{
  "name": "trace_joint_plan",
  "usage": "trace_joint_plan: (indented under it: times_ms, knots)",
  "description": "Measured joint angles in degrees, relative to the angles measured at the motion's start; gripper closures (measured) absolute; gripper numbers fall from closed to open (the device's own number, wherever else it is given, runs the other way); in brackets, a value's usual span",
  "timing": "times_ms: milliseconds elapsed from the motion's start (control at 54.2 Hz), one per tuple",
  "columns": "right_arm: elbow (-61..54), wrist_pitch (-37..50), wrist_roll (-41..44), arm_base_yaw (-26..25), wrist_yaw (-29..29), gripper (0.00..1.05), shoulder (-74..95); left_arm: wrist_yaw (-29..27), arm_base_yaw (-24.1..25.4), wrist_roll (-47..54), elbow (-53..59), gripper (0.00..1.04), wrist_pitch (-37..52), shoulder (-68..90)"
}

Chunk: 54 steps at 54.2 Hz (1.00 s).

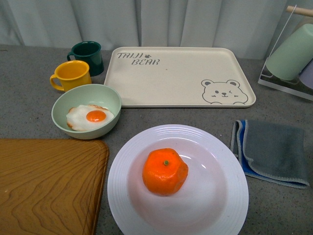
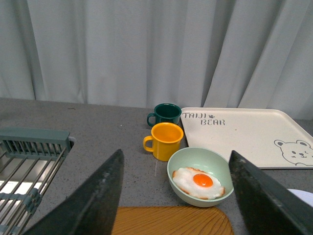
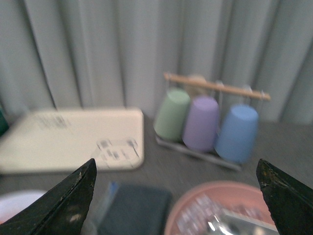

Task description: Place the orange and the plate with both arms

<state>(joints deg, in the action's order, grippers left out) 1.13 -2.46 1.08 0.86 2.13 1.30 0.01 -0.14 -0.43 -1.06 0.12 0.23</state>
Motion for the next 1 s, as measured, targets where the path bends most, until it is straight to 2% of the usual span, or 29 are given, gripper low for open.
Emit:
trace_joint_plan:
  times_ms: [37, 74, 203, 424, 701, 996]
  knots:
    - [1.99, -4.5, 2.08, 1.86, 3.52, 0.09, 3.45, 0.0, 0.0, 0.0, 0.0, 0.31, 0.0, 0.0]
    - [2.99, -5.75, 2.34, 3.41, 4.46, 0.09, 6.93, -0.02, 0.0, 0.0, 0.0, 0.26, 0.0, 0.0]
    - [5.07, -2.58, -1.14, 9.29, 1.09, 0.09, 21.33, 0.0, 0.0, 0.02, 0.0, 0.05, 0.0, -0.02]
    - [10.1, 5.6, -17.29, 10.75, -13.18, 0.09, 46.49, 0.0, 0.0, 0.13, 0.0, 0.07, 0.0, -0.02]
    - [18.45, 10.14, -28.81, 9.27, -24.76, 0.09, 76.85, 0.0, 0.0, 0.13, 0.0, 0.07, 0.0, -0.02]
    - [27.19, 9.62, -32.17, 9.46, -25.62, 0.09, 95.82, 0.0, 0.0, 0.13, 0.0, 0.07, 0.0, -0.02]
